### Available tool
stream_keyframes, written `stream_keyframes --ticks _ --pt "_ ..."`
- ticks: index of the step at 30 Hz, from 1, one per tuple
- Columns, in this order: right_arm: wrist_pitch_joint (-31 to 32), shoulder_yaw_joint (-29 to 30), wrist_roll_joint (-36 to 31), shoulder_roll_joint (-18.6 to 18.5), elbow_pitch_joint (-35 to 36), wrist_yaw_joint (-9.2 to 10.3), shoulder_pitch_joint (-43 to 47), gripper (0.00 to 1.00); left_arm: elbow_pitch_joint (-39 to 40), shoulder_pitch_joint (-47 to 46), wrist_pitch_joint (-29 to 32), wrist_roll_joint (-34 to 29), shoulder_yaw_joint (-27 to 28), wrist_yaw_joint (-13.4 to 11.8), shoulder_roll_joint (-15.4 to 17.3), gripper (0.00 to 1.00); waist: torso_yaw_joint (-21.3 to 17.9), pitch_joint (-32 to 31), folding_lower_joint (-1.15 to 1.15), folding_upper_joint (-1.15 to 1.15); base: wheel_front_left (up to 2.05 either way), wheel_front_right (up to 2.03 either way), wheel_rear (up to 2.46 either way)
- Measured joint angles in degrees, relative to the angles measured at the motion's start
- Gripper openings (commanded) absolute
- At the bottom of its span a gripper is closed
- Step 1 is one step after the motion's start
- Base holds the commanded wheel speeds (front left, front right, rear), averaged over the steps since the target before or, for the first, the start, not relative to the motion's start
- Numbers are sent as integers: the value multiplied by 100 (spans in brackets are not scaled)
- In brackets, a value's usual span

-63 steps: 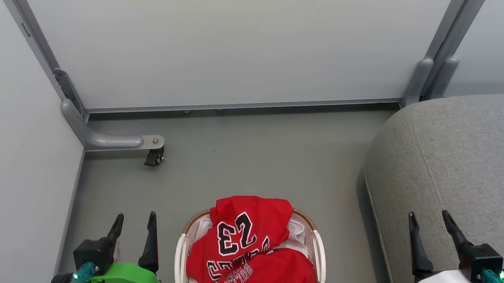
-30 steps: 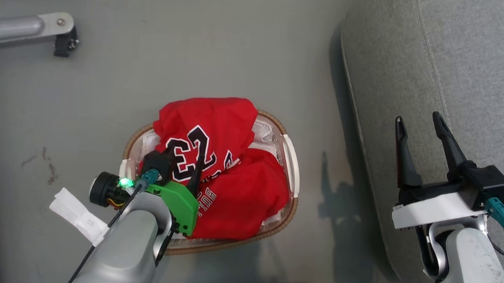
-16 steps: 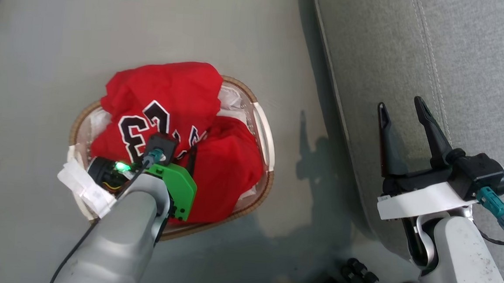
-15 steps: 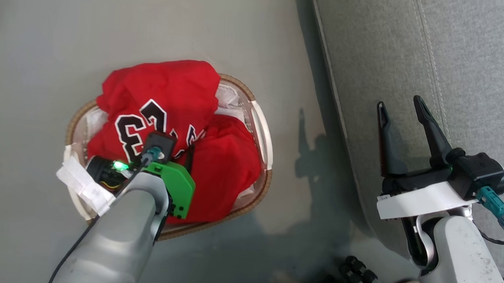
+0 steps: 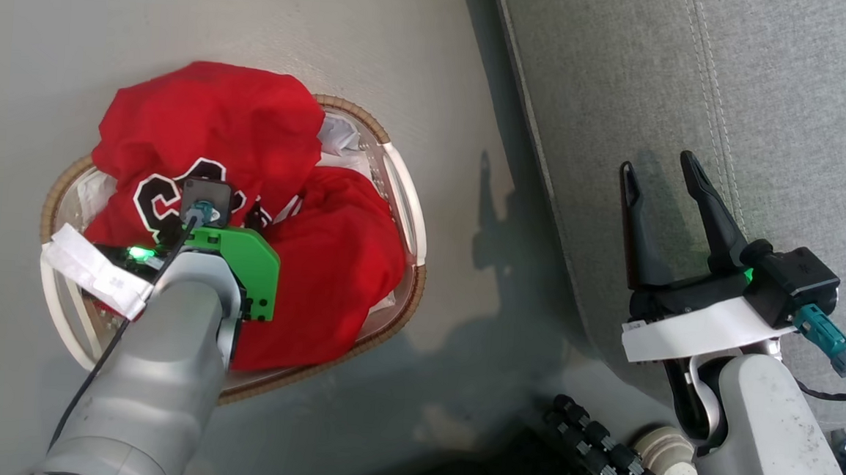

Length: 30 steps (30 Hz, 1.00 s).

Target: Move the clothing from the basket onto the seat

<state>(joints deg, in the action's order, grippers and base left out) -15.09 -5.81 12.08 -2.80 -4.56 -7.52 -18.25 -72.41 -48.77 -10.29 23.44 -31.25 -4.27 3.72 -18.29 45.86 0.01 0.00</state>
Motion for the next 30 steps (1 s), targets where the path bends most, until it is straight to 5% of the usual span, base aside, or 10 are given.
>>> stream_keyframes --ticks 2,3,4,6,7,8,21,30 --pt "0 -24 10 0 -1 0 -5 100 -25 -45 66 -2 -15 -108 34 92 -31 26 0 0 0 0 0" --pt "0 -26 16 -1 0 0 -6 100 -34 -55 86 -3 -22 -148 42 76 -39 34 0 0 0 0 0" --pt "0 -26 22 0 0 0 -10 100 -43 -60 98 -4 -31 -177 52 47 -47 42 0 0 0 0 0" --pt "0 -25 41 0 -1 0 -14 100 -59 -67 114 -2 -29 -200 55 24 -52 46 0 0 0 0 0" --pt "0 -23 41 0 -3 0 -16 100 -65 -70 123 -2 -31 -202 57 5 -53 42 0 0 0 0 0" --pt "0 -19 41 0 -10 0 -18 100 -71 -74 142 0 -37 -191 60 0 -52 34 0 0 0 0 0" --pt "0 207 -148 3 -167 0 -13 100 56 89 -379 101 -168 149 -23 0 177 -371 -1 0 0 0 0" --pt "0 549 -573 4 -303 0 227 100 1131 349 -472 -259 -412 368 59 0 516 -1056 -1 0 0 0 0"
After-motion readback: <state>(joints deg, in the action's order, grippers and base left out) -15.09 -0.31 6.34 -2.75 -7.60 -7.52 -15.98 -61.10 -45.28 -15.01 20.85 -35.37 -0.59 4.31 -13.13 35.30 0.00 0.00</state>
